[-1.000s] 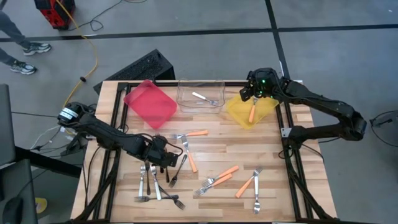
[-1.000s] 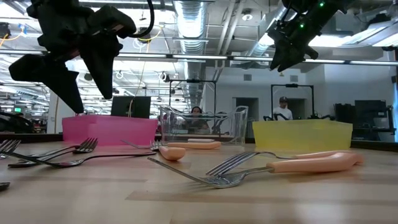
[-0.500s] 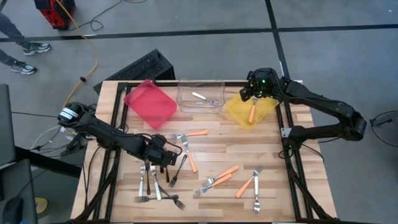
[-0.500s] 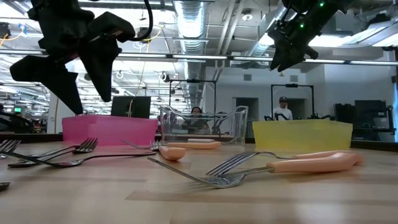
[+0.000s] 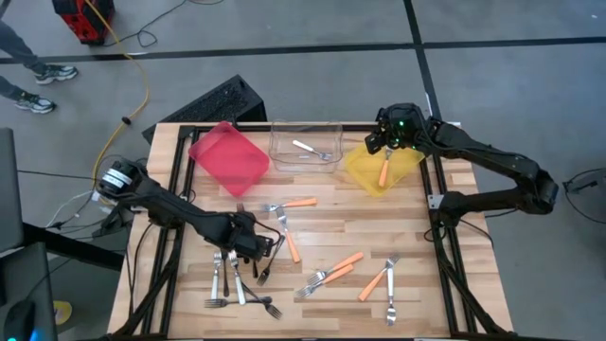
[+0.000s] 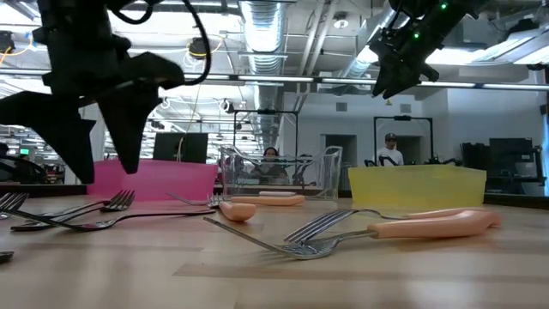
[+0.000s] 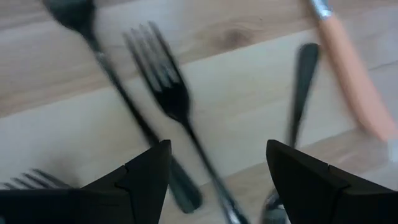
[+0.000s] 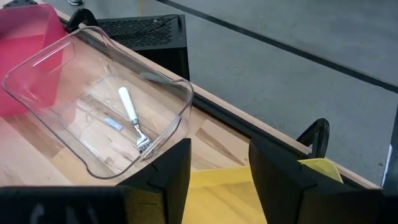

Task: Sort silverware by color (type)
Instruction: Put the black fork into the pink bin

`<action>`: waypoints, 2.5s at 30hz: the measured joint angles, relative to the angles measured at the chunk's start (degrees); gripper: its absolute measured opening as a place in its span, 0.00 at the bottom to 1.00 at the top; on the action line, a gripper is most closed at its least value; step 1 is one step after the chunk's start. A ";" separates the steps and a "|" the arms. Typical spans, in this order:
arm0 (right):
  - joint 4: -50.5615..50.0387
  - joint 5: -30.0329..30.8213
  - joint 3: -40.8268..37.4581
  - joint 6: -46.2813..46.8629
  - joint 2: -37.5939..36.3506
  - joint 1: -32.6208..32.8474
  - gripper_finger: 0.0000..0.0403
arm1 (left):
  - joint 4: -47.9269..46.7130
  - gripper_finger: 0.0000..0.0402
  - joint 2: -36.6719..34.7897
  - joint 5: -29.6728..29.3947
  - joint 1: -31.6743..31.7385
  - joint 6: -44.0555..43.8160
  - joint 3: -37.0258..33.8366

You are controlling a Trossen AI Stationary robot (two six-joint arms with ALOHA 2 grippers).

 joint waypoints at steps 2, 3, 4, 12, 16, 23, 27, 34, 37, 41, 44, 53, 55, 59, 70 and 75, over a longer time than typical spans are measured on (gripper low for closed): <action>0.02 0.01 0.00 -0.01 0.00 0.00 0.46 | 0.02 0.61 1.25 0.03 -0.14 0.15 1.04; 0.00 0.01 0.00 -0.01 0.00 0.00 0.46 | -0.02 0.61 2.00 0.04 -0.27 0.30 1.35; 0.00 0.01 0.00 -0.01 0.00 0.00 0.46 | -0.09 0.61 2.85 0.22 -0.41 0.41 1.64; 0.00 0.03 0.00 -0.05 0.00 0.00 0.46 | -0.18 0.61 5.52 1.90 -0.66 -1.25 2.26; 0.00 0.03 -0.01 -0.05 0.00 0.00 0.46 | -0.91 0.59 5.52 1.91 -0.64 -1.37 2.26; -0.06 0.03 -0.02 -0.07 0.00 0.00 0.46 | 1.57 0.41 7.41 2.25 -0.64 -0.11 2.26; -0.07 0.03 -0.01 -0.06 0.00 0.00 0.46 | 0.72 0.35 7.40 1.63 -0.60 -1.64 2.26; -0.05 0.03 -0.01 -0.24 0.00 0.01 0.46 | -0.66 0.28 7.43 1.84 -0.55 -2.19 2.24; -0.04 0.03 -0.01 -0.24 0.00 0.01 0.46 | -0.61 0.27 7.48 1.90 -0.55 -2.30 2.24; -0.07 0.01 -0.02 -0.23 0.00 0.02 0.46 | 0.01 0.25 8.91 4.13 -0.55 -1.60 2.27; -0.04 0.02 -0.02 -0.23 0.00 -0.09 0.46 | -0.20 0.21 9.33 4.83 -0.55 -1.38 2.39; 0.00 -0.04 -0.02 -0.05 0.00 -0.37 0.46 | -0.65 0.02 9.11 4.42 -0.55 -1.12 2.29; 0.00 -0.16 -0.02 -0.03 0.00 -0.37 0.46 | -0.61 0.01 9.11 4.41 -0.55 -1.00 2.35; 0.00 -2.66 -0.02 -0.03 0.00 -0.37 0.46 | 0.50 0.00 9.33 2.57 -0.55 0.81 4.48; 2.18 -10.02 -0.02 -0.09 0.00 -0.35 0.46 | -0.65 0.00 0.90 -10.95 -0.62 4.95 7.23; 8.78 -19.46 -0.02 -0.64 0.00 0.22 0.46 | 0.10 0.00 -7.76 -21.51 -0.62 10.85 7.23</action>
